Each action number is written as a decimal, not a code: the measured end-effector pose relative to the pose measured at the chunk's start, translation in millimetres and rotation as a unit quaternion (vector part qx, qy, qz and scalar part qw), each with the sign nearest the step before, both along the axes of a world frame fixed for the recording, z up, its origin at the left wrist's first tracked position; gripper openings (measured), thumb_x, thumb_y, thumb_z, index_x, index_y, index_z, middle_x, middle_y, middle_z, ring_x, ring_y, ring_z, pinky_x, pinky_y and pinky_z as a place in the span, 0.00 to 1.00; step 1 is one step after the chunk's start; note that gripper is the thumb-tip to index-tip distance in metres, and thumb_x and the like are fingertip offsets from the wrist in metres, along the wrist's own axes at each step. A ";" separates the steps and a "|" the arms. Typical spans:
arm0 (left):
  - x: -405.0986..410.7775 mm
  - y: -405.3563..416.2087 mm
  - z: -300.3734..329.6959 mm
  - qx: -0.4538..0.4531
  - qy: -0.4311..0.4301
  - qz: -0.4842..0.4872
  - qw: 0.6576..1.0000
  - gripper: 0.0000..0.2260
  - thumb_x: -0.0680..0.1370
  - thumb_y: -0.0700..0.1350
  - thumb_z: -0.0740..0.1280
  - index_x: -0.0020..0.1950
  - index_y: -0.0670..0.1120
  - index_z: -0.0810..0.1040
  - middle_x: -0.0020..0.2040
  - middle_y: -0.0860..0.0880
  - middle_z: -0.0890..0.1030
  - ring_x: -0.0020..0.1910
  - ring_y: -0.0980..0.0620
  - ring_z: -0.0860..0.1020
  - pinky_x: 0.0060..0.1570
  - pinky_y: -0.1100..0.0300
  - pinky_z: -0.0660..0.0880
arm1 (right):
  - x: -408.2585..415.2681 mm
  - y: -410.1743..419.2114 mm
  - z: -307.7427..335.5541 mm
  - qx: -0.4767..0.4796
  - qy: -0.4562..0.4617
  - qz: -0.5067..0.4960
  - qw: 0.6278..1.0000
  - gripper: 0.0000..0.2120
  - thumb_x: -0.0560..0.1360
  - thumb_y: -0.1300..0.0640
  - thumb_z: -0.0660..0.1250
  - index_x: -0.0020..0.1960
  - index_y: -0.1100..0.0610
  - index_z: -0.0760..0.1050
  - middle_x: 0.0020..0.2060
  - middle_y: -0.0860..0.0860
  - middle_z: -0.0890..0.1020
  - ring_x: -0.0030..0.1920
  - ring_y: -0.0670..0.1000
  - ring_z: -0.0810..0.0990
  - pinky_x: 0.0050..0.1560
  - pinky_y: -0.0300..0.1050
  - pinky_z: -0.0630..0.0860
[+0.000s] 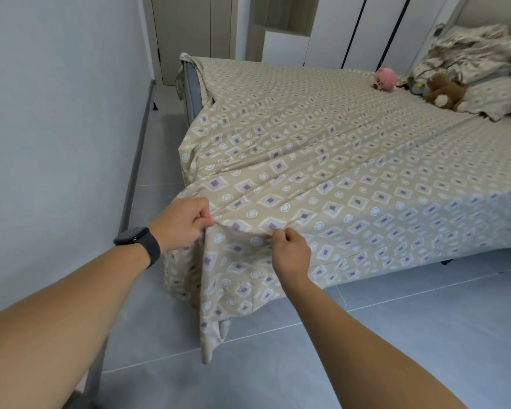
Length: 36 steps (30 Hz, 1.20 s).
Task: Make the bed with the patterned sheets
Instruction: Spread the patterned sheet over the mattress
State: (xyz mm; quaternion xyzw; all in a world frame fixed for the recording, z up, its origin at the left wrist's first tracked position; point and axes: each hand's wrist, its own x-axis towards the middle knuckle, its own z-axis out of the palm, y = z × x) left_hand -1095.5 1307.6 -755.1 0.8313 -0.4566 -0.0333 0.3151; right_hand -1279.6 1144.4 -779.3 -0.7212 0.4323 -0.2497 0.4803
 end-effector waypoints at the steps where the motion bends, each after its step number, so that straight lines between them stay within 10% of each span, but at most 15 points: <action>1: -1.3 0.1 1.4 0.012 0.012 -0.004 1.000 0.12 0.77 0.40 0.73 0.37 0.47 0.74 0.35 0.53 0.77 0.36 0.57 0.74 0.35 0.59 0.67 | -0.8 -1.4 -1.2 0.004 0.008 0.005 1.000 0.17 0.80 0.53 0.60 0.34 0.56 0.62 0.28 0.50 0.69 0.30 0.50 0.65 0.34 0.47 0.63; 16: -64.8 -32.1 18.4 0.262 -0.050 -0.178 0.947 0.13 0.80 0.51 0.69 0.39 0.51 0.70 0.38 0.54 0.76 0.39 0.52 0.74 0.42 0.50 0.73 | -26.2 -32.5 -24.9 0.146 0.198 0.002 0.969 0.13 0.76 0.50 0.59 0.48 0.60 0.75 0.43 0.54 0.79 0.46 0.56 0.78 0.49 0.49 0.75; 26: -32.7 -9.9 -1.2 0.019 -0.126 -0.003 0.992 0.12 0.80 0.56 0.67 0.62 0.56 0.73 0.57 0.58 0.70 0.47 0.56 0.73 0.42 0.55 0.74 | -11.6 -29.1 -1.6 0.035 -0.028 -0.068 0.997 0.16 0.79 0.49 0.57 0.36 0.56 0.66 0.30 0.51 0.73 0.31 0.51 0.68 0.35 0.47 0.67; 36: -14.5 -6.4 -4.3 -0.002 -0.100 0.076 0.992 0.10 0.79 0.36 0.66 0.42 0.48 0.73 0.42 0.57 0.71 0.37 0.71 0.72 0.32 0.60 0.62 | -8.4 -25.5 6.4 -0.088 -0.066 -0.025 0.994 0.13 0.81 0.52 0.56 0.40 0.52 0.72 0.34 0.48 0.77 0.34 0.48 0.73 0.37 0.48 0.72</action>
